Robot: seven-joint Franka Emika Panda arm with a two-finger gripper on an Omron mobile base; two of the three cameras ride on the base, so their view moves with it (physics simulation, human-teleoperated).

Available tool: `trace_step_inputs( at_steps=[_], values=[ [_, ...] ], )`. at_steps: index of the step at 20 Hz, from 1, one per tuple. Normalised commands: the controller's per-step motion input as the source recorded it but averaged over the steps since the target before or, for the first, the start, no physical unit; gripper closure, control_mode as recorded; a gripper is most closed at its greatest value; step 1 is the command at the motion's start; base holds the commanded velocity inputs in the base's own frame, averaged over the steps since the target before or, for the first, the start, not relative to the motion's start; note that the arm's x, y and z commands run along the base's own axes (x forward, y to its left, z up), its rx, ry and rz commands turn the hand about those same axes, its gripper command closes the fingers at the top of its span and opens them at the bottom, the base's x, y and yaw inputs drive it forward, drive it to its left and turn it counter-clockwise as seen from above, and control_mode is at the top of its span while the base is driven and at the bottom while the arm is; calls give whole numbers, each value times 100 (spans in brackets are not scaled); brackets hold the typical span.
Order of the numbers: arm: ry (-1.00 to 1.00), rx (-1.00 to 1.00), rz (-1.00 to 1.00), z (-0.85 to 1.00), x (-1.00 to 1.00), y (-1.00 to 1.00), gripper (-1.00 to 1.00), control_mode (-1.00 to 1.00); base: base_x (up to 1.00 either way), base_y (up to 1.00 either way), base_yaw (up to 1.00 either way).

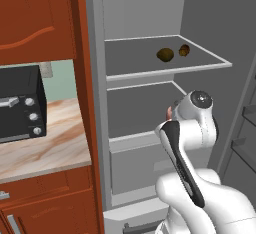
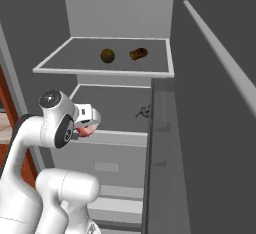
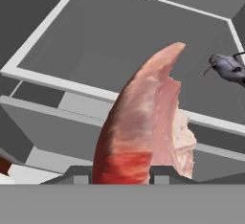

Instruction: Gather the sweet potato and avocado from the fridge and place them on a tray on the dining counter. Then gather the steak and fish from the fridge and place them on the other tray.

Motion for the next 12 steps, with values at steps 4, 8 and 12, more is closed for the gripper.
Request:
trace_step_inputs(
  at_steps=[4,8,12],
  values=[
    [0,1,0,7,-41,21,100,-100,0,0,0],
    [1,0,0,-1,-1,3,100,-100,0,0,0],
    [0,0,0,0,0,0,100,-100,0,0,0]
  ],
)
